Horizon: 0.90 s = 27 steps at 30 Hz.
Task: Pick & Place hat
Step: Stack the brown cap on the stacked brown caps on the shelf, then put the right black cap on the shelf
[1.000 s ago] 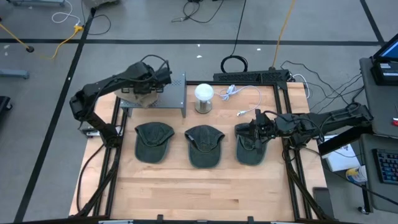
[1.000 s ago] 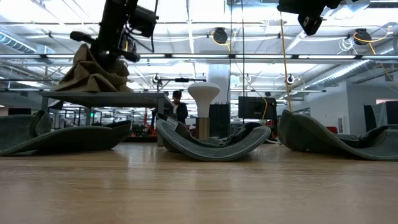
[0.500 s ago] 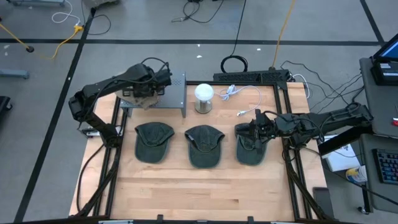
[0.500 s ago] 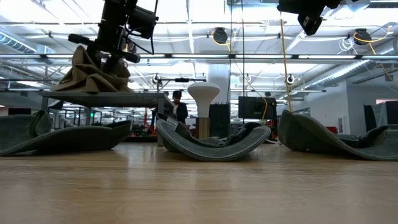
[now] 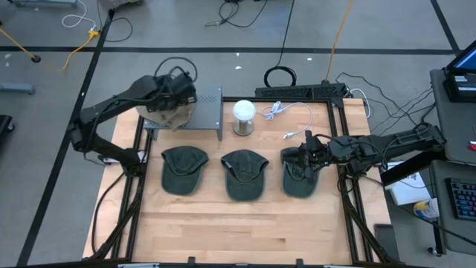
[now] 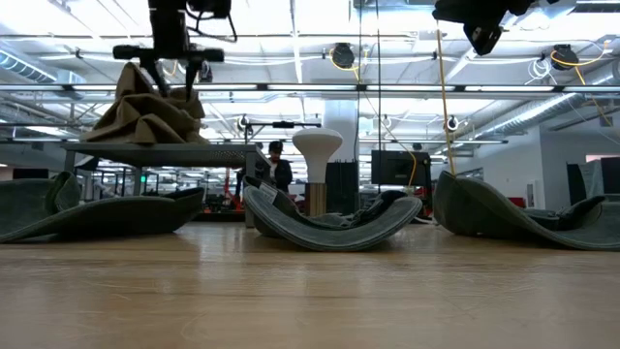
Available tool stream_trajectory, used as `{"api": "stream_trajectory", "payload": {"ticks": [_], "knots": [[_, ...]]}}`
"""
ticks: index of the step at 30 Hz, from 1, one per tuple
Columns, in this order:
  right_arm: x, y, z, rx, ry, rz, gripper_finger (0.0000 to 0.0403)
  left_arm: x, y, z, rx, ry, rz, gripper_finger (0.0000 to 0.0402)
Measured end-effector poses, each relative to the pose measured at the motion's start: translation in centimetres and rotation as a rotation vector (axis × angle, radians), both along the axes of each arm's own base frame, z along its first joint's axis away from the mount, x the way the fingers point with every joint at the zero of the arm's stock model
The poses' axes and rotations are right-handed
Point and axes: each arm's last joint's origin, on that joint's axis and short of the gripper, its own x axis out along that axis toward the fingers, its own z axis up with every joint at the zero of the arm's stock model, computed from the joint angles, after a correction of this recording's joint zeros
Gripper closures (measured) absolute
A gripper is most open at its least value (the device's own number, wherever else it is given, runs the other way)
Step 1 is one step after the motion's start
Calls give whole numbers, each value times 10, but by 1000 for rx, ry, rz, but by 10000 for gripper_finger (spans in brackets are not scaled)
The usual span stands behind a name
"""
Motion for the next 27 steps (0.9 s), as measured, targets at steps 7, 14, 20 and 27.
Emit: {"api": "stream_trajectory", "payload": {"ticks": [7,14,20,27], "knots": [[0,0,0,4,4,-2,360,-5,-3,23,129,-137,-82,215],[0,-1,0,1,0,-30,360,-5,-7,46,237,-232,-363,215],[0,-2,0,6,-4,-59,360,-3,-14,71,342,-402,-715,215],[0,-2,0,124,-15,-94,314,-2,-27,91,389,-641,-1143,215]]}}
